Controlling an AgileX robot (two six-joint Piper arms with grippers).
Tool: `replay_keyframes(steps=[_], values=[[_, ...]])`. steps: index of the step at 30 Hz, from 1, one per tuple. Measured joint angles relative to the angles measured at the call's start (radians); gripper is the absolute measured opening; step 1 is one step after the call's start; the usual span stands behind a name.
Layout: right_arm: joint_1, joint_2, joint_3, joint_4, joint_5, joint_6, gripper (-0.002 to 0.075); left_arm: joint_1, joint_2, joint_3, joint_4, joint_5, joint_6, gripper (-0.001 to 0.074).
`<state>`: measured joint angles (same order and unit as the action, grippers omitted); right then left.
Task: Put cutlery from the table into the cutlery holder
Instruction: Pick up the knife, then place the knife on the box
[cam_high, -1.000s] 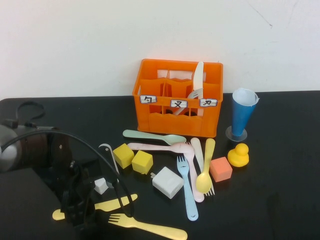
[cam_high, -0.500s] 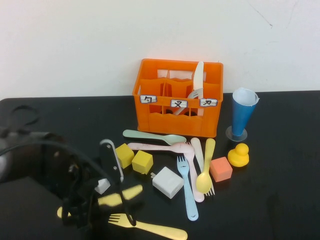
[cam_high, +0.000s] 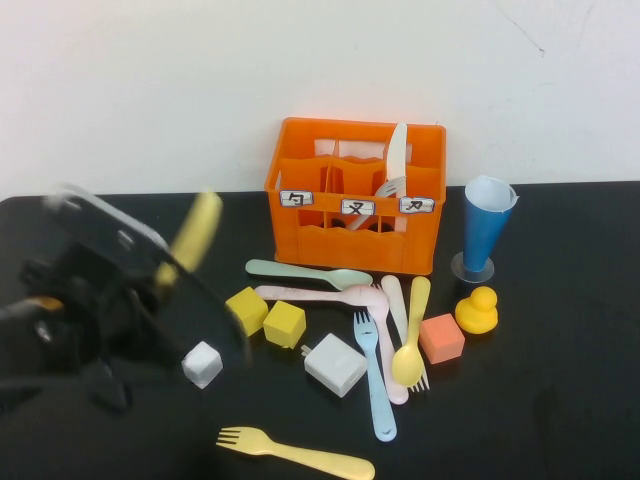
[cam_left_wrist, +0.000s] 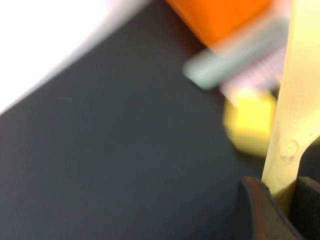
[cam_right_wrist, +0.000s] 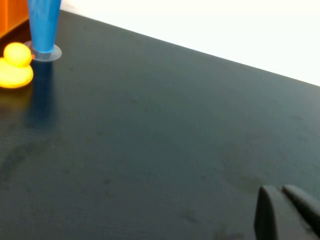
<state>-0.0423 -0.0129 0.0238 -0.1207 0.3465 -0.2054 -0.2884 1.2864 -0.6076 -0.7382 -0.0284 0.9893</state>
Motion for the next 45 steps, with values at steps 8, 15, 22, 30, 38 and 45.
replay_keyframes(steps=[8, 15, 22, 30, 38, 45], values=[[0.0, 0.0, 0.0, 0.0, 0.0, 0.0, -0.0003, -0.013, -0.007, 0.0, 0.015, -0.186, -0.414, 0.0106], [0.0, 0.0, 0.0, 0.0, 0.0, 0.0, -0.0003, -0.11, -0.007, 0.0, 0.507, -0.42, -0.797, 0.0106], [0.0, 0.0, 0.0, 0.0, 0.0, 0.0, -0.0003, -0.138, 0.077, 0.0, 0.939, -0.864, -1.151, 0.0106], [0.0, 0.0, 0.0, 0.0, 0.0, 0.0, -0.0003, -0.138, 0.315, -0.136, 1.004, -1.075, -1.394, 0.0106], [0.0, 0.0, 0.0, 0.0, 0.0, 0.0, -0.0003, -0.144, 0.528, -0.373, 1.058, -1.08, -1.465, 0.0106], [0.0, 0.0, 0.0, 0.0, 0.0, 0.0, -0.0003, -0.176, 0.71, -0.598, 1.092, -1.007, -1.469, 0.0106]])
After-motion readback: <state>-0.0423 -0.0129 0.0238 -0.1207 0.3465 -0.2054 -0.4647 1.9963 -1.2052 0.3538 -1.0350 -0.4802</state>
